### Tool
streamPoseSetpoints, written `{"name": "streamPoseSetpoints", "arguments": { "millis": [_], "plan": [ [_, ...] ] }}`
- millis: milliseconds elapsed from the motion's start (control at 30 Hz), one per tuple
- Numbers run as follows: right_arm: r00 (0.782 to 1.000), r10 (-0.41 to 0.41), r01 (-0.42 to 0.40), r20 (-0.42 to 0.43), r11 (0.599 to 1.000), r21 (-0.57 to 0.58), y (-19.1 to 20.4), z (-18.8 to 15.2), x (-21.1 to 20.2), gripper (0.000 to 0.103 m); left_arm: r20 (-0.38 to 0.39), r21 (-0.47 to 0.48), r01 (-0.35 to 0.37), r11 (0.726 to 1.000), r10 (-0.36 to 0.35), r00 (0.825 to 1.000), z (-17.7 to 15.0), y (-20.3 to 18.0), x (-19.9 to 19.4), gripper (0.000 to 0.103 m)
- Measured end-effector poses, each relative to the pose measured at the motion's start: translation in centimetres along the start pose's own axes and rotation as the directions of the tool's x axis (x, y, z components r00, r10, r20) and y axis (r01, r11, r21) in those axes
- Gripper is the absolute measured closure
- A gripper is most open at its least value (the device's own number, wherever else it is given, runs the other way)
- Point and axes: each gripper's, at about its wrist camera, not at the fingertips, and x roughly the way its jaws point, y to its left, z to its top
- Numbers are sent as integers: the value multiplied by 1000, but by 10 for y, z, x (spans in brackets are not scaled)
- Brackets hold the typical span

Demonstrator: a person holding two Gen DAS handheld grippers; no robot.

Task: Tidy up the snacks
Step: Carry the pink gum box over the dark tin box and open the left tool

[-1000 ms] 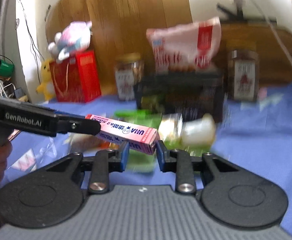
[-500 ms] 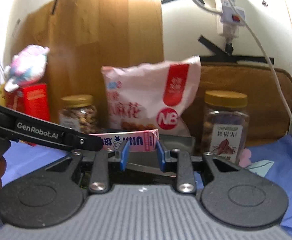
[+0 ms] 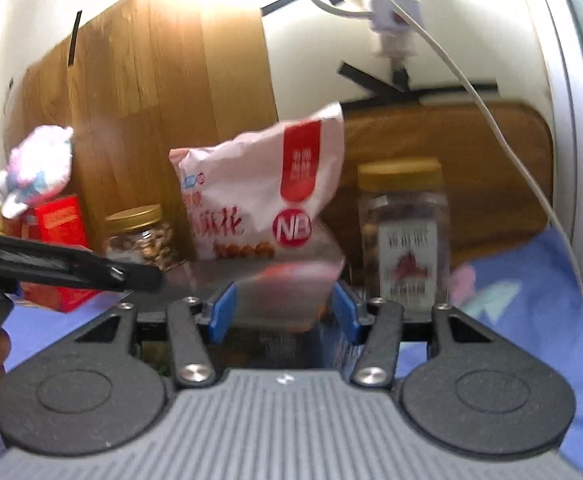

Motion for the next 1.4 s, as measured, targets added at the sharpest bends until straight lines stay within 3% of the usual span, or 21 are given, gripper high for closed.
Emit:
{"name": "streamPoseSetpoints", "arguments": {
  "millis": [100,233,433,633,667,700,733,833,967,1133,1267,1400],
  "plan": [
    [991,73,-69,-112,997,41,-6,-21,-14,34,-43,-13,64,998,-64,997,-18,-4,-14,39],
    [975,77,-84,-207,996,-22,9,-49,-20,32,-138,-59,108,992,-115,984,-37,-11,-10,39],
    [969,54,-86,-241,988,-125,31,-61,-14,32,-223,-82,176,981,-190,956,-40,-31,7,39],
    [963,81,-93,-259,995,-34,16,-61,-10,33,-287,-58,158,986,-168,943,-47,-48,36,41],
    [961,85,-94,-265,995,-20,14,-61,-9,39,-298,-52,151,987,-160,941,-50,-50,41,42],
    [958,89,-96,-274,995,-10,13,-60,-8,50,-311,-49,144,988,-152,938,-53,-50,46,44],
    [953,97,-102,-288,995,-1,12,-60,-5,53,-316,-42,129,991,-136,939,-56,-50,50,50],
    [955,95,-98,-282,995,2,13,-59,-7,54,-322,-23,98,995,-100,941,-60,-50,56,63],
    [977,87,-96,-193,995,-38,18,-56,-22,54,-294,-47,126,991,-134,946,-50,-48,41,63],
    [992,75,-88,-98,986,-143,40,-39,-31,54,-201,18,114,993,-108,974,-31,-51,19,63],
    [995,93,-100,-47,975,-196,53,-13,-16,54,-112,25,88,996,-85,990,-7,-42,11,63],
    [994,111,-112,-17,967,-227,59,-2,14,54,-80,14,35,999,-34,996,10,-26,20,63]
  ]
}}
